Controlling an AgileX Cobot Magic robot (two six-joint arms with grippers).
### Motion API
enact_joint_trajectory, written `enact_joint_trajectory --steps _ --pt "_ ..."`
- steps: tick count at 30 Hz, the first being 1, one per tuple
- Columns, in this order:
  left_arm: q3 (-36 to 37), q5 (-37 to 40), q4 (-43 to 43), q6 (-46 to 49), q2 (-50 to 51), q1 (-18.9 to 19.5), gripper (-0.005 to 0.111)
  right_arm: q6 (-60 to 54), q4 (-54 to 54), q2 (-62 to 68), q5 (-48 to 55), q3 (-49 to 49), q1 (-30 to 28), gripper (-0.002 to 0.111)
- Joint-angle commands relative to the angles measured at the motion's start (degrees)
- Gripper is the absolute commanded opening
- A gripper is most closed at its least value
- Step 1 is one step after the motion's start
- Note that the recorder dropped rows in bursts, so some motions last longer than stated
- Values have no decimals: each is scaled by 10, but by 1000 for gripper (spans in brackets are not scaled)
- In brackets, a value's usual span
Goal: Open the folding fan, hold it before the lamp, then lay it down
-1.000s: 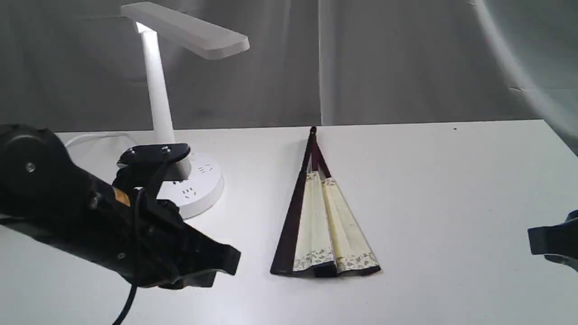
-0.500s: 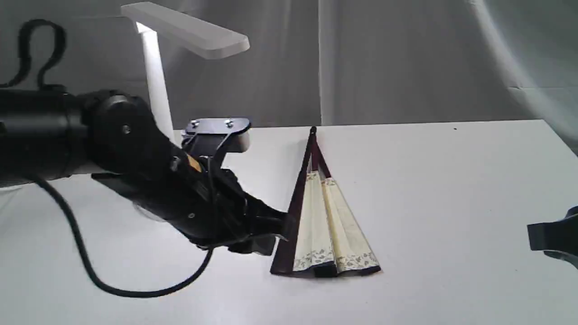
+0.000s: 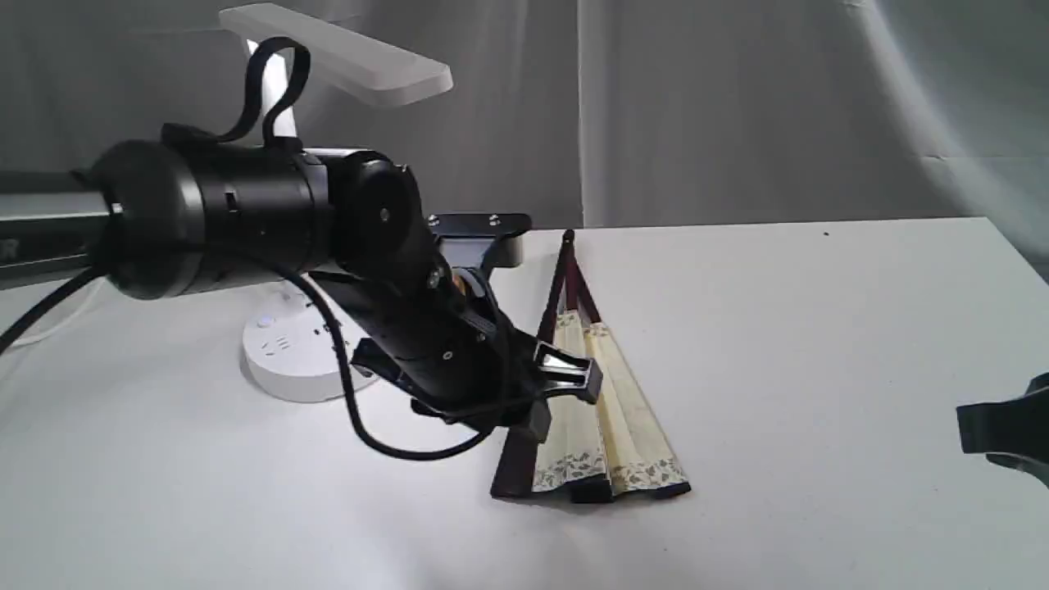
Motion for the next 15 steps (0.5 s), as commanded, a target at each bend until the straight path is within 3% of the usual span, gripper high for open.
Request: enact_joint_trajectory --steps 1,9,15 --pt "-39 11 -12 -6 18 -4 48 -3 4 1 -7 -3 0 30" --pt "-132 11 16 -10 87 -24 49 -4 4 1 -7 -3 0 30" --pt "-185 14 101 -110 137 -29 49 -4 4 1 -7 -3 0 30"
